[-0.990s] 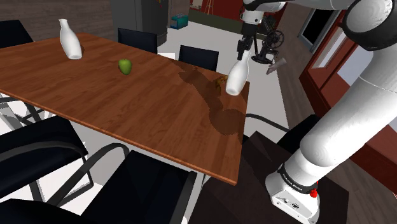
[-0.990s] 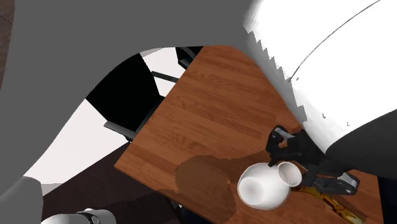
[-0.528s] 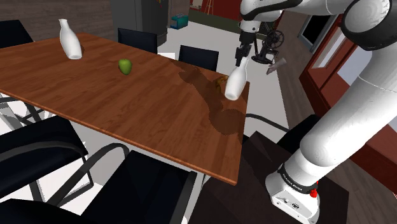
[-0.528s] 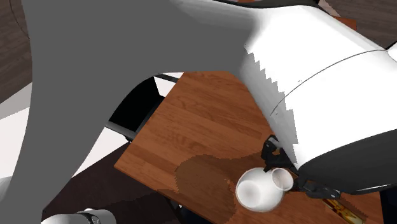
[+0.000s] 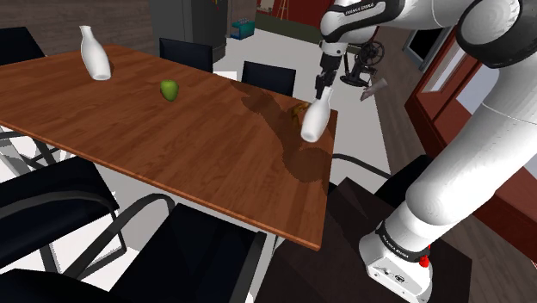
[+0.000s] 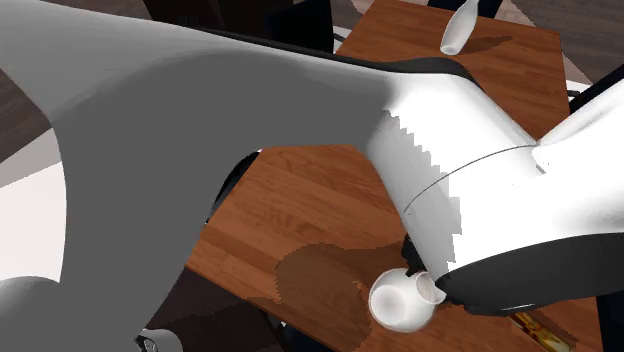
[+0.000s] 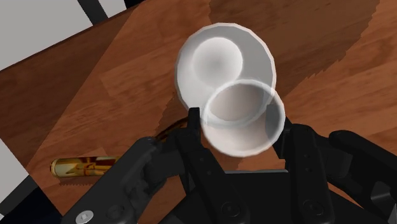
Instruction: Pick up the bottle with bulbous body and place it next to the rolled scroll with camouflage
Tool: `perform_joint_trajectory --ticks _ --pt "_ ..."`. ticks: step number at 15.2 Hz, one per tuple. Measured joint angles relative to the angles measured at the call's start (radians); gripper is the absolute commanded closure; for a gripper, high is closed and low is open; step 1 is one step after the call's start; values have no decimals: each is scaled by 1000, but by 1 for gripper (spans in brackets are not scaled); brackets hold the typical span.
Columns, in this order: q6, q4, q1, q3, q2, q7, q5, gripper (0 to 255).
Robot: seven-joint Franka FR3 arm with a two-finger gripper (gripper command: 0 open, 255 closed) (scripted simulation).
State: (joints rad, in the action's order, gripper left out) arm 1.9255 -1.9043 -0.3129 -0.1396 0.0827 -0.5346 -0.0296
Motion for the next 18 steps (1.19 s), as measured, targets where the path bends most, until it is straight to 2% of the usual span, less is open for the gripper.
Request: perform_joint_trajectory --ticks 4,9,10,16,18 --pt "37 -28 0 0 9 0 1 255" --pt "41 -32 -1 0 9 0 1 255" --pt "41 -32 -1 0 9 0 1 0" --pt "41 -31 -1 0 9 0 1 0" --pt "4 -4 0 0 -2 0 0 0"
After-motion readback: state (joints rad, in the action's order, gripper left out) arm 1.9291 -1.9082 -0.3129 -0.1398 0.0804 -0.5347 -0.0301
